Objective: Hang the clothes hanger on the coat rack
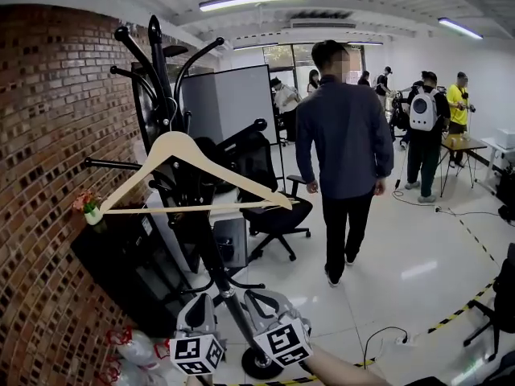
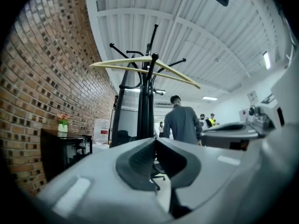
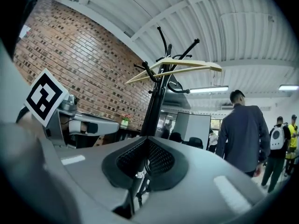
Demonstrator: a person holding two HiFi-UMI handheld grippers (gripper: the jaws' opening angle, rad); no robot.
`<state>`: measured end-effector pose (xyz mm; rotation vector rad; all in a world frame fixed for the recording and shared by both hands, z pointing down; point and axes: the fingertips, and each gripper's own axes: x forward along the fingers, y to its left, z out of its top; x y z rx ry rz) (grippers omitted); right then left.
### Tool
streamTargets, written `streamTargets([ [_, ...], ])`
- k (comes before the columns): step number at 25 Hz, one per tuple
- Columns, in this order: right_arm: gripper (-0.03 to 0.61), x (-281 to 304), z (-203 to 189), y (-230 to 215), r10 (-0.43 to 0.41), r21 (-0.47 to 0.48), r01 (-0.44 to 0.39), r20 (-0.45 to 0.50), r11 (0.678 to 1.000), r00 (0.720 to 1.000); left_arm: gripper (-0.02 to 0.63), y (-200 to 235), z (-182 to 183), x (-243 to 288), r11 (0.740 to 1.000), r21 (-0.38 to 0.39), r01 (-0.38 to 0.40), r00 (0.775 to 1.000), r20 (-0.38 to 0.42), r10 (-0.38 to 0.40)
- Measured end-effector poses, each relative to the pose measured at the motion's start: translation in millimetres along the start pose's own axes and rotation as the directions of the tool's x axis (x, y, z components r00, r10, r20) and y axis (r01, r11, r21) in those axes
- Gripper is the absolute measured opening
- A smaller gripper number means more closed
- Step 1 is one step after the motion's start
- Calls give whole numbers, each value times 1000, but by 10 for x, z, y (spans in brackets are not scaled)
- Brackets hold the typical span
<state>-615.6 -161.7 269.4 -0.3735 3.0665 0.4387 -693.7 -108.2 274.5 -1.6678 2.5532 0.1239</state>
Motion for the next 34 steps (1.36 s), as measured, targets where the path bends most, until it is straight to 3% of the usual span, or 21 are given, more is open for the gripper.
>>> streamTargets([
  [11, 6, -151, -202, 66, 56, 4, -55, -58, 998, 997, 6, -221, 30, -61, 1000, 29, -7, 1000, 7, 6],
  [20, 6, -238, -320, 28, 70, 33, -68, -74, 997, 995, 5, -462, -22, -13, 1000, 11, 16, 1000, -8, -16],
  [28, 6, -167, -329, 186, 118, 57, -113, -78, 992, 990, 5, -356, -2, -107, 1000, 12, -18, 1000, -10, 18],
  [34, 6, -204, -357, 135, 106, 61, -102, -82, 993, 991, 5, -431, -64, -109, 1000, 7, -1, 1000, -14, 1],
])
